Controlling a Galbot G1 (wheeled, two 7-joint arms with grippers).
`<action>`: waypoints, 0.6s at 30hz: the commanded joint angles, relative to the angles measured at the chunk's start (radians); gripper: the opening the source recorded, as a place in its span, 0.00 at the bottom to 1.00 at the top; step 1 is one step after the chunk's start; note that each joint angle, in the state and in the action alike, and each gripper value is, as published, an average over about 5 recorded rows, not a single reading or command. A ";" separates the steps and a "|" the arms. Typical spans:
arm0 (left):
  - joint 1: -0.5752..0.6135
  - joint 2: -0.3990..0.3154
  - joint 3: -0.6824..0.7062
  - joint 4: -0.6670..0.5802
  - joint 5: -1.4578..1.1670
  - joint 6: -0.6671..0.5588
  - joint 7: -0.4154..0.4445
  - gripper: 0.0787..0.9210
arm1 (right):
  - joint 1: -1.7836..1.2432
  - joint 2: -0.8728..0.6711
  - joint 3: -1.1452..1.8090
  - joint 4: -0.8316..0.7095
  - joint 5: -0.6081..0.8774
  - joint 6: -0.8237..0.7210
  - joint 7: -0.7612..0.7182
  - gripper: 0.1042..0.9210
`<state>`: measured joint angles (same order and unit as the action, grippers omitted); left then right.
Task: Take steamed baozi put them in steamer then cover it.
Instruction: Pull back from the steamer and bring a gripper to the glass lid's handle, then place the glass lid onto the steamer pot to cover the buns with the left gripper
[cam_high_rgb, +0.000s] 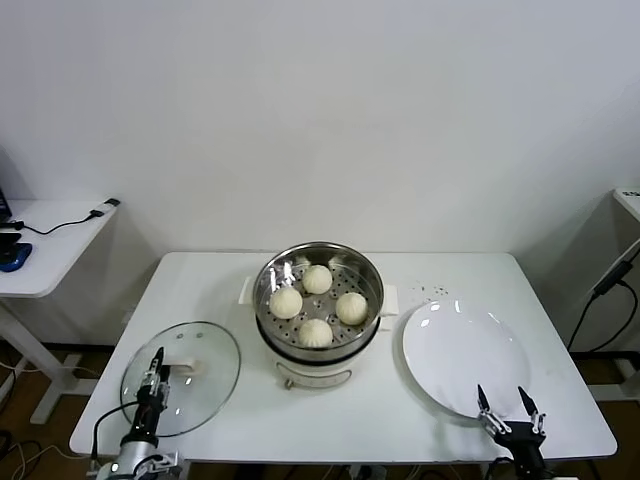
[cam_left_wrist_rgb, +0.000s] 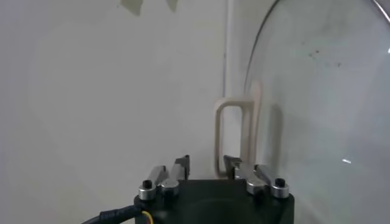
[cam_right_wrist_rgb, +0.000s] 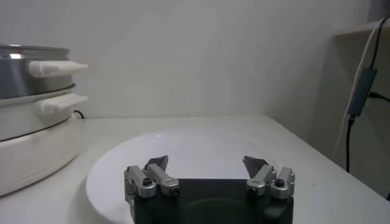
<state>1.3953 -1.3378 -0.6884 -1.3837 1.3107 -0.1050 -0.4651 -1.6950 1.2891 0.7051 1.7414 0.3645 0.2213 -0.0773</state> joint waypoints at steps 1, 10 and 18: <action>-0.020 -0.004 0.001 0.041 0.016 0.016 -0.015 0.36 | 0.000 0.005 0.000 0.001 -0.005 0.001 0.001 0.88; -0.006 -0.008 -0.006 -0.024 -0.027 0.016 -0.005 0.08 | 0.004 0.016 -0.002 0.006 -0.017 0.002 0.002 0.88; 0.044 0.081 -0.020 -0.274 -0.180 0.088 0.154 0.07 | 0.011 0.008 -0.003 0.016 -0.022 -0.007 -0.002 0.88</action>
<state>1.4089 -1.3267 -0.7018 -1.4414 1.2609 -0.0756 -0.4394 -1.6854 1.2990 0.7026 1.7472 0.3456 0.2216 -0.0778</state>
